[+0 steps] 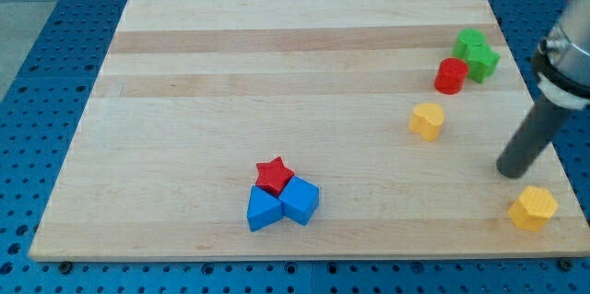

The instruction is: Drag yellow heart to the left of the yellow hexagon

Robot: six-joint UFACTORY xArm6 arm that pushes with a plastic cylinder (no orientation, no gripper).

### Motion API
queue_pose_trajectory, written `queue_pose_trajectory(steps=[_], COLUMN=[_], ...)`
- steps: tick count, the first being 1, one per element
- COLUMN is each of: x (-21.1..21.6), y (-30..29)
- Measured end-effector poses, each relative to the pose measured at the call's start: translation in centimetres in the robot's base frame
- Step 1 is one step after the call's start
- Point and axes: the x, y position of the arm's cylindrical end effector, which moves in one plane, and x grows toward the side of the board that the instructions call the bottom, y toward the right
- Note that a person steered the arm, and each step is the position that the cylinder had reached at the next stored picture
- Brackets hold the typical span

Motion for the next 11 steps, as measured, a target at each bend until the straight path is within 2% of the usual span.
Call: queue_pose_trajectory(steps=[2, 3, 6, 8, 10, 11], x=[-3.8, -6.0, -8.6, -4.0, -7.8, -5.4], y=[-1.3, -5.2, -12.8, -14.3, -17.6, -20.0])
